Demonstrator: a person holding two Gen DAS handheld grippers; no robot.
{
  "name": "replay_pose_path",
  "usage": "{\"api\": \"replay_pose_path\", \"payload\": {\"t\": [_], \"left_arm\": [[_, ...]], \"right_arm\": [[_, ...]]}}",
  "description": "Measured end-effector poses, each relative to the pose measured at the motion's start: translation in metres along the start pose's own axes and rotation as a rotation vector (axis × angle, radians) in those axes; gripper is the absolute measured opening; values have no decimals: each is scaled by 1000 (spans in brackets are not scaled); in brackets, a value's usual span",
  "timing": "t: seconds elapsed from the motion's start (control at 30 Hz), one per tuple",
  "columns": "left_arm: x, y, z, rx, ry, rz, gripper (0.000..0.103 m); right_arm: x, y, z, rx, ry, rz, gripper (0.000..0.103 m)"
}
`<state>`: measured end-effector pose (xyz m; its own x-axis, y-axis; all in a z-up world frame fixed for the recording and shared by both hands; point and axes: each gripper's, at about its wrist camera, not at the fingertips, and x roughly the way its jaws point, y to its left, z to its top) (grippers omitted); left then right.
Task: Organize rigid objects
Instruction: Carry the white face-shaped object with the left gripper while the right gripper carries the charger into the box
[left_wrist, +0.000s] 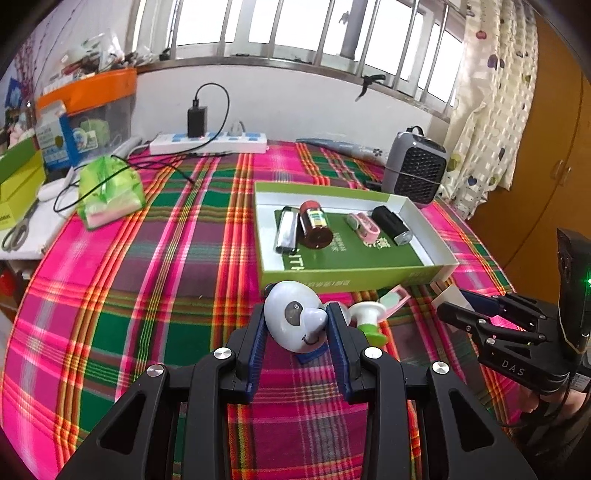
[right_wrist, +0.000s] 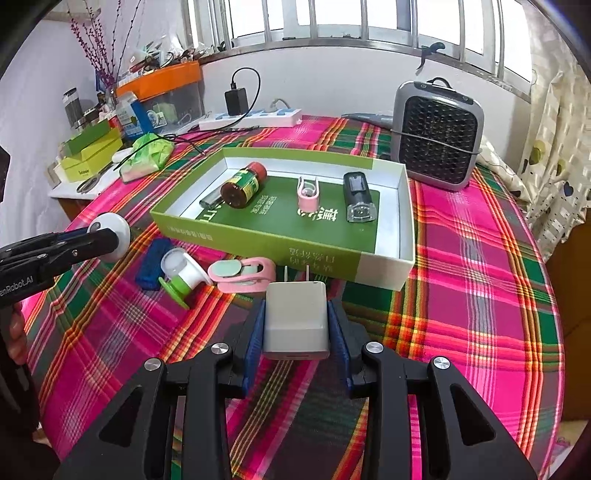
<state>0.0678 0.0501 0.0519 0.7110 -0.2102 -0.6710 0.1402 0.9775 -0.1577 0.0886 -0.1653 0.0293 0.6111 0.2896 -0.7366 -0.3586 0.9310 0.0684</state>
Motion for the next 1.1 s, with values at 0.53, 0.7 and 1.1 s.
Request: {"api": "replay_pose_path", "payload": {"t": [0.53, 0.7, 1.1], "left_arm": [[7, -15, 26, 48, -23, -20, 31], [13, -19, 37, 57, -26, -32, 31], [35, -28, 54, 74, -6, -49, 31]], "right_arm": [[-8, -7, 23, 2, -45, -17, 35], [-8, -9, 32, -2, -58, -20, 35], [5, -19, 53, -1, -58, -22, 35]]}}
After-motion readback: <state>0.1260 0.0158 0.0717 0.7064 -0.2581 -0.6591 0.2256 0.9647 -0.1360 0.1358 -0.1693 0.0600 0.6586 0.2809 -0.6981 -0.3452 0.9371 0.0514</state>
